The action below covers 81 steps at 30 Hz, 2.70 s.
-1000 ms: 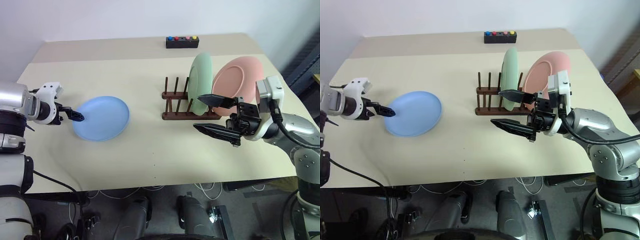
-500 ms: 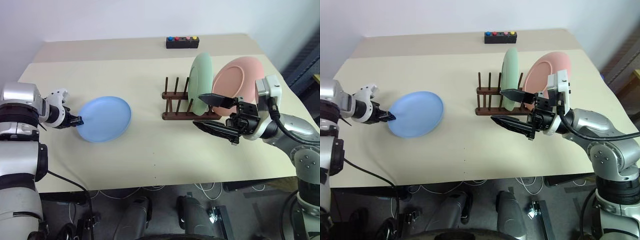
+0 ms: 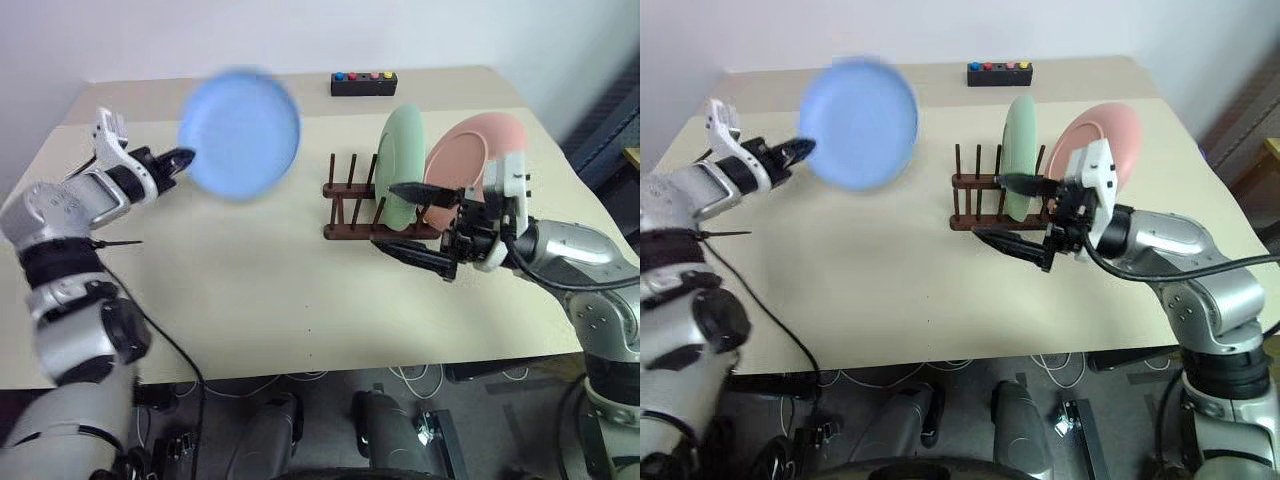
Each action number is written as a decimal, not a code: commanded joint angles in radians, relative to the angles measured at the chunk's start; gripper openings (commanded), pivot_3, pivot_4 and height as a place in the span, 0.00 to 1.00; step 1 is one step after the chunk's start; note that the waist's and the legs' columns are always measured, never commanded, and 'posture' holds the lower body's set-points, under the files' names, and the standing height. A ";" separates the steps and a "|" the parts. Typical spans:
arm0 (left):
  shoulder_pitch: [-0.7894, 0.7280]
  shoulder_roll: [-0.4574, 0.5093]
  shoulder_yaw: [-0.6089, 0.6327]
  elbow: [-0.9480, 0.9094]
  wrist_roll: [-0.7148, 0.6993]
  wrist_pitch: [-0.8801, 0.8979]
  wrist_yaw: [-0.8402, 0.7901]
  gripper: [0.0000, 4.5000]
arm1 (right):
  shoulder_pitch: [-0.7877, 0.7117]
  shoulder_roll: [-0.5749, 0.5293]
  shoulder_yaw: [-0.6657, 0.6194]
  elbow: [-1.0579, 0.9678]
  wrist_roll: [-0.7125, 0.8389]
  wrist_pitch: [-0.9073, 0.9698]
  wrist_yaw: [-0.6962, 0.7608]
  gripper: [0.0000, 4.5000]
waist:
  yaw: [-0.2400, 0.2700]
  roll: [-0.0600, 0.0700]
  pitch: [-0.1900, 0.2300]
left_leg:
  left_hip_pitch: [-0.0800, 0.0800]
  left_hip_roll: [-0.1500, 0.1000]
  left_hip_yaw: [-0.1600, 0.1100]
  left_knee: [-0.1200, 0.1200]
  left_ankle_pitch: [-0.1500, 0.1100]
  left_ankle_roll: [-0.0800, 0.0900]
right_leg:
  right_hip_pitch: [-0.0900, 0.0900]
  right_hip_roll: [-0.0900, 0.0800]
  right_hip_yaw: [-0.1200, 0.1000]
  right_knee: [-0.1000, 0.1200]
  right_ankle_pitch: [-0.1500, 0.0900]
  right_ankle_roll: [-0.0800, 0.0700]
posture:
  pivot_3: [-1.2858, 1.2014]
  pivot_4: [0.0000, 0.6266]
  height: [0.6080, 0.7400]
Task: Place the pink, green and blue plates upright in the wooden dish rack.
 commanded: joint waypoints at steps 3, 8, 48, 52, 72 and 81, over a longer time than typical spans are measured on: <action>0.095 -0.158 0.102 -0.309 -0.140 -0.088 0.173 0.01 | -0.042 0.032 0.048 0.017 -0.151 -0.115 -0.035 1.00 | 0.003 0.000 0.000 | 0.001 0.000 0.000 0.000 0.000 -0.001 | 0.000 0.000 0.001 0.001 0.000 0.000 | 0.52 0.24 1.00; 0.207 -0.388 0.076 -0.541 -0.255 -0.246 0.246 0.01 | -0.093 0.116 0.037 0.053 -0.180 -0.112 -0.134 1.00 | 0.008 0.000 0.000 | 0.001 0.000 0.000 0.001 0.001 -0.001 | 0.001 0.001 0.001 -0.001 0.001 0.000 | 0.52 0.24 1.00; 0.355 -0.411 -0.420 -0.749 -0.167 -0.508 0.404 0.00 | -0.313 0.188 0.424 0.259 -1.524 -0.708 -0.414 0.18 | 0.023 -0.002 -0.001 | 0.002 0.000 0.001 0.000 0.005 -0.008 | 0.002 0.005 0.001 -0.001 0.001 0.000 | 0.52 0.24 1.00; 0.360 -0.405 -0.429 -0.750 -0.193 -0.497 0.398 0.00 | -0.305 0.191 0.413 0.251 -1.525 -0.713 -0.415 0.01 | 0.023 -0.002 -0.001 | 0.002 0.000 0.001 0.000 0.005 -0.008 | 0.002 0.005 0.001 -0.001 0.001 0.000 | 0.52 0.24 1.00; 0.357 -0.161 -0.332 -0.540 -0.255 -0.550 0.117 0.99 | -0.491 0.434 0.092 0.172 -1.023 -0.434 -0.404 0.00 | 0.002 -0.001 -0.001 | 0.002 0.000 -0.001 -0.001 0.005 -0.009 | 0.002 0.005 0.001 -0.001 0.002 -0.001 | 0.52 0.24 1.00; 0.366 -0.047 -0.389 -0.521 -0.195 -0.558 -0.073 0.99 | -0.618 0.636 -0.248 0.120 -0.291 0.072 -0.446 0.00 | -0.001 0.000 -0.001 | 0.002 0.001 -0.002 -0.003 0.002 -0.003 | 0.001 0.005 0.001 -0.001 0.002 -0.002 | 0.52 0.24 1.00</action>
